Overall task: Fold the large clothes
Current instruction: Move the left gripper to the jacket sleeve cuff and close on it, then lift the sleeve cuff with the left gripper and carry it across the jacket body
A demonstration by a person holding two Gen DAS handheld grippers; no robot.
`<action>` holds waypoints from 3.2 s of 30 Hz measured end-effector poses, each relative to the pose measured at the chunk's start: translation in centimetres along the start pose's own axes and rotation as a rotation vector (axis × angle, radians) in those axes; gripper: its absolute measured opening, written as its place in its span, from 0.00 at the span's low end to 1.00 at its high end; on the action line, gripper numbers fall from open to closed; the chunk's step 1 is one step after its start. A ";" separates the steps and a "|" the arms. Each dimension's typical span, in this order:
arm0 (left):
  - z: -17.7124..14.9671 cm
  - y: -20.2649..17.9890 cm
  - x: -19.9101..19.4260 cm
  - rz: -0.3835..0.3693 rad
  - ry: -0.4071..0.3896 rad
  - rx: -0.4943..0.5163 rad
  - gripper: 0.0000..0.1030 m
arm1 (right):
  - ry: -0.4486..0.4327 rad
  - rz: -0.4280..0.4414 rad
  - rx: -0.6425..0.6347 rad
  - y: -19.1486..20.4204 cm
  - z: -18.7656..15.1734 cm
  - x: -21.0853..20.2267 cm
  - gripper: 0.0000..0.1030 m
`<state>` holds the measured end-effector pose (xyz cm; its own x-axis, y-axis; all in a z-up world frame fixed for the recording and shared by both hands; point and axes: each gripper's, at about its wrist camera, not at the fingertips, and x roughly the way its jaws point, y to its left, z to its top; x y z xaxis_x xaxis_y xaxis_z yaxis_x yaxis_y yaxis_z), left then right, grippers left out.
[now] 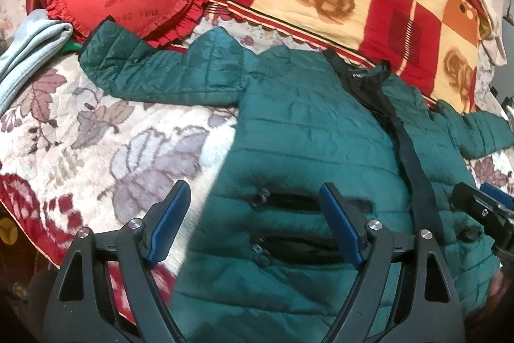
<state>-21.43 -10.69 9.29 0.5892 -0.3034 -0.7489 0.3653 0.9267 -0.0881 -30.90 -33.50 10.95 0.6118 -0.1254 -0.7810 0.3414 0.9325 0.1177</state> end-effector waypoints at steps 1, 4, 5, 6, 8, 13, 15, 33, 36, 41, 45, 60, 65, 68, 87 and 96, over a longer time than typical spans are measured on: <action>0.2 0.3 0.0 0.005 -0.003 -0.003 0.80 | 0.000 0.002 -0.001 0.0 0.1 0.1 1.00; 1.2 1.3 0.1 0.027 -0.011 -0.011 0.80 | -0.003 0.007 -0.004 0.3 0.6 0.4 1.00; 1.4 1.6 0.2 0.032 -0.013 -0.014 0.80 | -0.005 0.006 -0.008 0.4 0.8 0.5 1.00; 1.7 1.8 0.2 0.036 -0.014 -0.017 0.80 | -0.006 0.005 -0.015 0.6 0.9 0.6 1.00; 2.2 2.5 0.2 0.046 -0.018 -0.027 0.80 | -0.005 0.007 -0.026 0.9 1.2 0.9 1.00; 3.9 4.5 0.6 0.083 -0.027 -0.048 0.80 | 0.005 0.020 -0.060 1.6 1.5 1.6 1.00; 4.7 5.7 1.0 0.103 -0.031 -0.067 0.80 | 0.007 0.028 -0.061 1.7 1.6 1.7 1.00; 10.9 18.9 7.4 0.338 -0.071 -0.250 0.80 | 0.043 0.040 -0.047 0.8 2.1 4.0 1.00; 11.9 20.6 8.7 0.388 -0.083 -0.252 0.80 | 0.063 0.044 -0.034 0.5 2.1 4.5 1.00; 13.3 23.3 11.0 0.458 -0.091 -0.262 0.80 | 0.083 0.043 -0.017 0.1 2.1 5.3 1.00; 14.3 25.4 12.8 0.501 -0.093 -0.286 0.80 | 0.099 0.048 -0.016 0.3 2.0 5.7 1.00; 17.7 27.7 19.2 0.544 -0.065 -0.260 0.75 | 0.157 0.082 -0.004 0.9 1.9 7.3 1.00; 18.5 27.8 19.7 0.482 -0.043 -0.242 0.21 | 0.175 0.107 0.026 0.6 1.6 7.6 1.00; 18.3 28.2 18.4 0.430 -0.032 -0.285 0.15 | 0.170 0.113 0.027 0.6 1.5 7.4 1.00; 17.3 18.5 5.6 0.136 -0.106 -0.232 0.13 | 0.097 0.133 0.072 -1.2 0.0 3.1 1.00; 18.1 11.2 1.8 0.040 -0.129 -0.132 0.13 | 0.101 0.134 0.115 -3.2 -0.8 2.0 1.00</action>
<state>-3.23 -4.90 18.80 0.6923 -0.2838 -0.6635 0.2467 0.9571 -0.1520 -31.31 -36.49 8.49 0.5843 0.0375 -0.8106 0.3441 0.8932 0.2894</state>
